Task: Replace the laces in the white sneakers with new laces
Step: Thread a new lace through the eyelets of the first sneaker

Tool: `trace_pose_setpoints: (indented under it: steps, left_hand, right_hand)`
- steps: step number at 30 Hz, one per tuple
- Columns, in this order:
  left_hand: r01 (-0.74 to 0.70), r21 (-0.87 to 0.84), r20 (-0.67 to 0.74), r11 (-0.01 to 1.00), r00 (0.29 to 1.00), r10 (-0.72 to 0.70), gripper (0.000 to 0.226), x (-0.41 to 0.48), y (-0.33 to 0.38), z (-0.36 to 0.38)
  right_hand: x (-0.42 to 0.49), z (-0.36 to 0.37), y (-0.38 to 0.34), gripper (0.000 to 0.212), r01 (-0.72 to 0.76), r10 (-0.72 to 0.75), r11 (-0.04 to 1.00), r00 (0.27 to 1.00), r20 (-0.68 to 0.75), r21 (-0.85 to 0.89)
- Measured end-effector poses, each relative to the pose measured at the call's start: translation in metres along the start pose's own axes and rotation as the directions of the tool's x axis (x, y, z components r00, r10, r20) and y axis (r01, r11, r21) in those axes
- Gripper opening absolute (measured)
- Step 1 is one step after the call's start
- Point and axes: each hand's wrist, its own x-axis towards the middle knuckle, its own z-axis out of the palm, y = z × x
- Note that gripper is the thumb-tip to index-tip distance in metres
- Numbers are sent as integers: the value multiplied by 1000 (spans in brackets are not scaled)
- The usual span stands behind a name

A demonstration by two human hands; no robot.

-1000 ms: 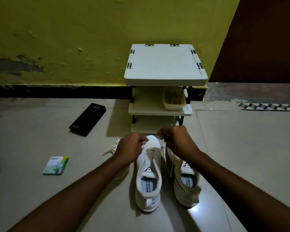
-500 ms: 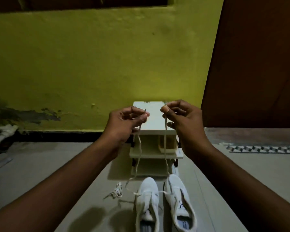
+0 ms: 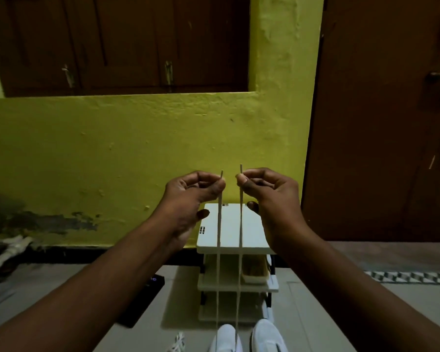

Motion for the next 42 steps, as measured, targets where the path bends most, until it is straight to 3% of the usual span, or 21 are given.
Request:
trace_pose_setpoints:
  steps: [27,30,34,36,42]
  left_hand:
    - [14,-59,-22,998,1000,-15,23,-1,-2,-4]
    - [28,-103,-20,994,999,-30,15,4,-11,-10]
    - [3,168,-54,986,998,6,6,6,-38,-25]
    - [0,326,-54,945,998,19,5,2,-61,-31]
    - [80,592,-63,802,997,-53,9,-18,-164,-57]
  right_hand:
    - [-4,8,1,5,-1,1,1000,1000,-9,-5]
    - [-2,5,10,6,38,-39,999,999,-19,-35]
    - [0,-4,40,11,12,-15,993,1000,-18,-116]
    - [-4,-11,65,11,-35,36,983,999,1,-180]
    - [-30,-33,162,12,-243,271,920,961,54,-307]
